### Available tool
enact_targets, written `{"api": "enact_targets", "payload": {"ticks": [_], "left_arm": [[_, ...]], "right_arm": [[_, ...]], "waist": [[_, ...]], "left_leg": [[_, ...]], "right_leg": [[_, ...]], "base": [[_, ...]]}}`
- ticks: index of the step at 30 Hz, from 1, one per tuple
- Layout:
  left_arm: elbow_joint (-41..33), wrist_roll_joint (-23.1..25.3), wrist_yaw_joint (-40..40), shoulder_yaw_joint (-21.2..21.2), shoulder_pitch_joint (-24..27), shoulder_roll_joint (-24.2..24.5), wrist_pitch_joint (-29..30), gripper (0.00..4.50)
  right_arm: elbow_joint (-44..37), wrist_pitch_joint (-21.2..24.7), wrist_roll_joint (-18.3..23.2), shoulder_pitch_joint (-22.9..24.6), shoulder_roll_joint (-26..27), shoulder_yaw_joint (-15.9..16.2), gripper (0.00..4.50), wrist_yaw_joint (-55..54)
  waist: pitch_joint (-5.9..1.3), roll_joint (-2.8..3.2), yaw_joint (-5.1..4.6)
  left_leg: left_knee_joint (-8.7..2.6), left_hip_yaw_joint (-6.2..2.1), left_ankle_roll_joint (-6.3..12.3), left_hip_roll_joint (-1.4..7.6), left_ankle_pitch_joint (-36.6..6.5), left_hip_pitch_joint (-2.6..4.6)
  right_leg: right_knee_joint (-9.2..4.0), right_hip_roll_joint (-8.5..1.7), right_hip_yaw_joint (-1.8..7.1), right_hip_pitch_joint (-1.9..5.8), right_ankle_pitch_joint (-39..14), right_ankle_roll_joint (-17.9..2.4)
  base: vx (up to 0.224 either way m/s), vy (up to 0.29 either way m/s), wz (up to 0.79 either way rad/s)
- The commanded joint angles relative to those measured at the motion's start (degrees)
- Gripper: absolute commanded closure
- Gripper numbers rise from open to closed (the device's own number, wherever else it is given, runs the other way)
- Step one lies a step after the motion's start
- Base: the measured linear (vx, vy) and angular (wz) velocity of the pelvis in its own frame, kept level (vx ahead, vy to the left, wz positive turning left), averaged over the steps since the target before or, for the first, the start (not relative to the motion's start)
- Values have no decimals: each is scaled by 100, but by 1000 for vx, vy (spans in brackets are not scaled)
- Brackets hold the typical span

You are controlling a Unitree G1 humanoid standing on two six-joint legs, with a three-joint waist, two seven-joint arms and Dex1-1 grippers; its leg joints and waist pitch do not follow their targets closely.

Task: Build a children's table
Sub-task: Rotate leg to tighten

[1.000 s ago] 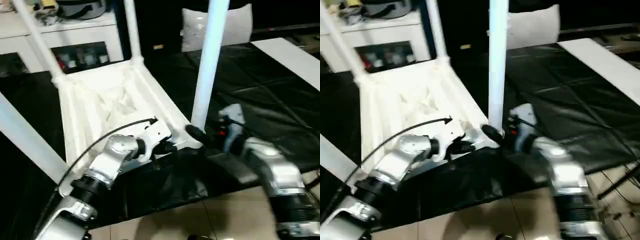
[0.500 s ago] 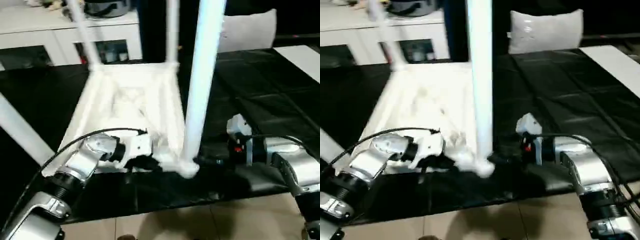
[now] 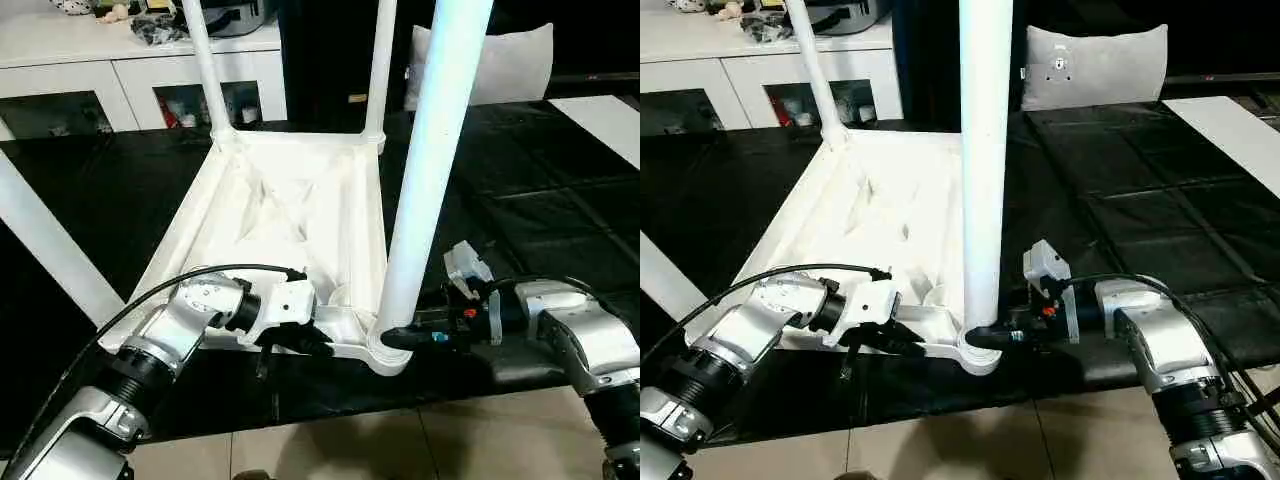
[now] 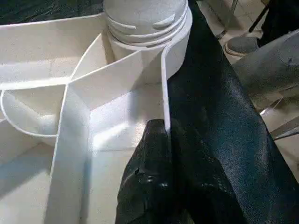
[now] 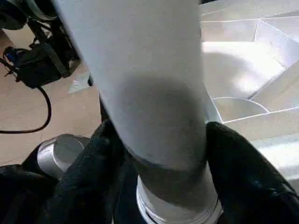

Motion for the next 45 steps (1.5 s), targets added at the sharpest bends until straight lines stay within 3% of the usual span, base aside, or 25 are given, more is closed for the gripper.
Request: {"api": "enact_targets", "payload": {"ticks": [1, 7, 9, 11, 15, 17, 18, 20, 21, 22, 23, 24, 25, 26, 27, 28, 29, 30, 31, 32, 34, 37, 41, 42, 45], "left_arm": [[-145, 5, -134, -54, -54, 3, -153, 450], [-161, 10, -22, -20, -41, -17, 56, 450], [-263, -82, 171, 88, 6, -115, 419, 450], [-358, -129, 441, 200, 42, -229, 789, 450], [-523, -178, 987, 400, 92, -465, 1363, 450], [-564, -180, 1744, 652, -11, -828, 1873, 450], [-575, -183, 1930, 718, -41, -923, 2017, 450], [-537, -112, 2392, 866, -105, -1136, 2237, 450], [-537, -112, 2392, 866, -105, -1136, 2237, 450], [-452, -77, 2813, 1016, -168, -1353, 2398, 450], [-420, -78, 3002, 1074, -198, -1455, 2466, 450], [-427, -78, 3123, 1105, -210, -1518, 2538, 450], [-388, -48, 3265, 1126, -247, -1582, 2553, 450], [-362, -25, 3354, 1135, -271, -1620, 2561, 450], [-335, 0, 3437, 1144, -301, -1667, 2555, 450], [-319, 19, 3466, 1139, -322, -1688, 2530, 450], [-334, 40, 3472, 1114, -332, -1690, 2511, 450], [-376, 68, 3430, 1068, -327, -1661, 2486, 450], [-423, 90, 3372, 1030, -307, -1612, 2461, 450], [-437, 98, 3353, 1022, -299, -1597, 2452, 450], [-464, 104, 3320, 1006, -273, -1543, 2412, 450], [-453, 104, 3119, 938, -220, -1368, 2246, 450], [-455, 98, 2825, 856, -171, -1209, 2024, 450], [-462, 76, 2657, 824, -146, -1138, 1912, 450], [-478, 85, 2290, 670, -89, -944, 1629, 450]], "right_arm": [[-148, 121, 83, -46, -43, 96, 204, 134], [-243, 245, 174, 37, 20, 44, 236, 147], [-403, 331, 214, 136, 178, -37, 241, -196], [-502, 365, 130, 188, 367, -87, 242, -710], [-352, 487, -296, 98, 810, -197, 245, -1940], [-255, 927, -437, -15, 1246, -390, 247, -2891], [-229, 1007, -504, -44, 1364, -437, 249, -3155], [-129, 1126, -713, -132, 1668, -543, 250, -3877], [-129, 1126, -713, -132, 1668, -543, 250, -3877], [48, 1102, -942, -240, 1945, -628, 250, -4590], [138, 970, -985, -286, 2075, -670, 250, -4846], [174, 897, -1013, -309, 2168, -706, 250, -5003], [240, 773, -951, -345, 2298, -791, 196, -5112], [276, 701, -905, -367, 2381, -848, 196, -5172], [321, 572, -876, -396, 2475, -918, 182, -5224], [351, 493, -822, -421, 2553, -993, 182, -5259], [345, 468, -785, -433, 2606, -1046, 176, -5259], [309, 395, -766, -427, 2619, -1047, 162, -5186], [257, 369, -752, -402, 2597, -1021, 138, -5104], [242, 369, -750, -392, 2588, -1014, 138, -5080], [211, 307, -754, -348, 2519, -980, 135, -4988], [214, 62, -739, -230, 2236, -978, 103, -4630], [220, -123, -692, -155, 1964, -1026, 71, -4212], [219, -237, -683, -124, 1788, -1028, 50, -3961], [128, -286, -554, -67, 1485, -1060, 37, -3482]], "waist": [[-427, -128, -19], [-433, -123, -7], [-429, -73, 1], [-417, -96, -19], [-350, -114, -183], [-332, -124, -302], [-325, -102, -388], [-331, -41, -554], [-318, 24, -672], [-323, 88, -725], [-298, 106, -762], [-286, 111, -754], [-232, -7, -789], [-217, -91, -825], [-233, -147, -830], [-310, -65, -842], [-343, -57, -860], [-389, 70, -830], [-399, 69, -834], [-401, 60, -803], [-399, 25, -777], [-444, 24, -703], [-475, 20, -600], [-513, 22, -528], [-499, 2, -417]], "left_leg": [[-408, 26, 416, 106, -1090, 11], [-406, 30, 410, 112, -1050, 9], [-406, 30, 388, 116, -1079, 20], [-423, 23, 322, 116, -1105, 6], [-394, 21, 173, 5, -1486, 41], [-367, 2, 136, -31, -1661, 43], [-324, -10, 114, -55, -1785, 75], [-325, -49, 170, -27, -2023, 86], [-397, -135, 192, 69, -2318, 56], [-518, -241, 197, 214, -2661, -20], [-618, -292, 219, 318, -2967, -54], [-801, -378, 129, 503, -3558, -56], [-745, -277, 30, 353, -3808, 76], [-502, -167, 9, 91, -3568, 235], [-66, -25, 92, -275, -2506, 394], [-115, -50, 220, -229, -1985, 118], [-174, -96, 247, -164, -1894, 2], [-297, -204, 228, 10, -1916, -57], [-341, -241, 242, 76, -1915, -65], [-378, -242, 265, 90, -1875, -26], [-364, -191, 316, 9, -1509, -88], [-354, -182, 462, 54, -968, -113], [-309, -164, 623, 41, -510, -139], [-281, -165, 737, 50, -129, -156], [-255, -139, 827, 40, 43, -155]], "right_leg": [[-385, -283, 222, 333, -2730, -567], [-365, -287, 229, 334, -2598, -636], [-380, -286, 234, 326, -2606, -644], [-374, -293, 231, 340, -2651, -624], [-545, -260, 111, 302, -3618, -211], [-631, -239, 10, 306, -3940, 28], [-716, -229, -83, 284, -4108, 171], [-799, -220, -210, 334, -4015, 250], [-813, -220, -309, 434, -3781, 279], [-674, -231, -272, 554, -3355, 269], [-533, -227, -231, 593, -3121, 205], [-169, -255, -35, 666, -2525, 37], [-315, -256, 55, 502, -2797, -51], [-656, -260, -70, 299, -3716, 82], [-981, -395, -327, 99, -4887, 347], [-948, -399, -384, 361, -4783, 561], [-895, -397, -414, 455, -4462, 599], [-789, -384, -417, 553, -3768, 522], [-732, -390, -363, 544, -3333, 390], [-678, -382, -295, 484, -2777, 59], [-598, -382, -234, 488, -2598, -288], [-469, -377, -152, 494, -1908, -552], [-361, -378, -104, 504, -1529, -734], [-276, -377, -88, 520, -1109, -831], [-240, -360, -69, 491, -1007, -874]], "base": [[0, 0, 0], [0, 0, 0], [0, 0, 0], [0, 0, 0], [0, 0, 0], [0, 0, 0], [0, 0, 0], [0, 0, 0], [0, 0, 0], [0, 0, 0], [0, 0, 0], [0, 0, 0], [0, 0, 0], [53, -7, 7], [77, -1, -9], [77, -1, -9], [48, 14, -22], [0, 0, 0], [0, 0, 0], [0, 0, 0], [0, 0, 0], [35, -4, 4], [38, -17, 2], [0, 0, 0], [0, 0, 0]]}}
